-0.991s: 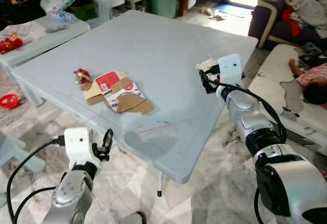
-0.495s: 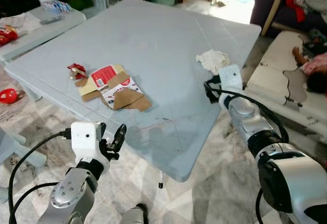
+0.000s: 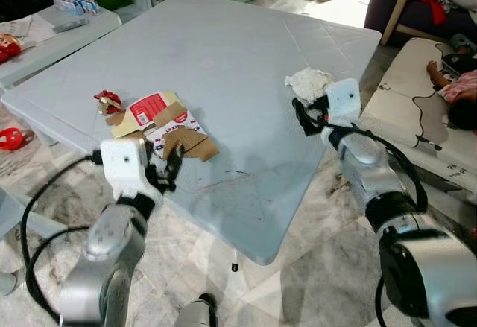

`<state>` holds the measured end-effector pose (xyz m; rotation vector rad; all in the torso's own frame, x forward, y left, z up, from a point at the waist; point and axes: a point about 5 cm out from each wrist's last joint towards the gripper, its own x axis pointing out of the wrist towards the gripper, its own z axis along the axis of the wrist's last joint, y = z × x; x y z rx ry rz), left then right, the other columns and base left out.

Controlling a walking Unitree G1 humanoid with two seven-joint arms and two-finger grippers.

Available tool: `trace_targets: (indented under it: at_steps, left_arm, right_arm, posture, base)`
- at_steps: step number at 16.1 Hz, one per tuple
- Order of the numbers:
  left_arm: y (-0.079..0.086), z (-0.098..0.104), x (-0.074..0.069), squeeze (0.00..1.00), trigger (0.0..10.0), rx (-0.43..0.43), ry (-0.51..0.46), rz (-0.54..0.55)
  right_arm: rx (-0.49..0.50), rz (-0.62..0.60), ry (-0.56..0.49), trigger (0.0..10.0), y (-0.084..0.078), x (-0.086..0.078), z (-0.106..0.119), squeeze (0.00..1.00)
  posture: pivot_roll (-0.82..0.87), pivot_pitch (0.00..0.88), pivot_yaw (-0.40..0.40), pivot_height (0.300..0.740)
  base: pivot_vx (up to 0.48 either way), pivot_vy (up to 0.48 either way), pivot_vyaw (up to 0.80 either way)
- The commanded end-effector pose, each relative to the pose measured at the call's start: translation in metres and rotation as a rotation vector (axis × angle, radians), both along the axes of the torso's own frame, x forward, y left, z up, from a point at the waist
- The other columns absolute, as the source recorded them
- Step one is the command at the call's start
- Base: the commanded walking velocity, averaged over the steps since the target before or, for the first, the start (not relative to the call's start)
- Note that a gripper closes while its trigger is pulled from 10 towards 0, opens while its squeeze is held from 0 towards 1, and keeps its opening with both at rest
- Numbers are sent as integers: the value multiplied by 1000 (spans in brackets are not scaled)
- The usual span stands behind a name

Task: Picking trash to rubbish bin

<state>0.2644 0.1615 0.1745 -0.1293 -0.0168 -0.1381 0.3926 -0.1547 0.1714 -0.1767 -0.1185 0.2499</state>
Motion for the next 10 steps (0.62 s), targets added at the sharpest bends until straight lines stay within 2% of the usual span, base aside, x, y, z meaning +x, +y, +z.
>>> trace_targets:
  at_steps: [1, 2, 4, 6, 8, 10]
  left_arm:
    - [3, 0, 1, 0, 10000, 4, -1, 23]
    - [1, 4, 13, 0, 10000, -2, -24, 21]
    - [-5, 9, 24, 0, 10000, -18, -48, 5]
    - [-8, 9, 29, 0, 10000, -24, -51, 1]
    - [-11, 9, 37, 0, 10000, -47, -70, 8]
    - [-9, 7, 39, 0, 10000, -53, -72, 18]
  right_arm:
    - [14, 8, -24, 10000, -1, 0, 7, 0]
    - [22, 51, -62, 10000, 0, -6, 11, 0]
    - [16, 131, -113, 10000, 7, -18, 22, 0]
    - [10, 171, -127, 10000, 12, -21, 25, 0]
    - [-5, 236, -139, 10000, 17, -33, 29, 0]
    - [7, 226, -139, 10000, 18, -36, 31, 0]
  posture:
    - [113, 103, 11, 740]
    - [67, 61, 24, 740]
    - [36, 31, 30, 740]
    - [26, 16, 30, 740]
    - [14, 0, 21, 740]
    - [17, 0, 18, 740]
  base:
    - [0, 0, 0]
    - [0, 0, 0]
    - [0, 0, 0]
    - [0, 0, 0]
    - [0, -246, 0]
    - [0, -246, 0]
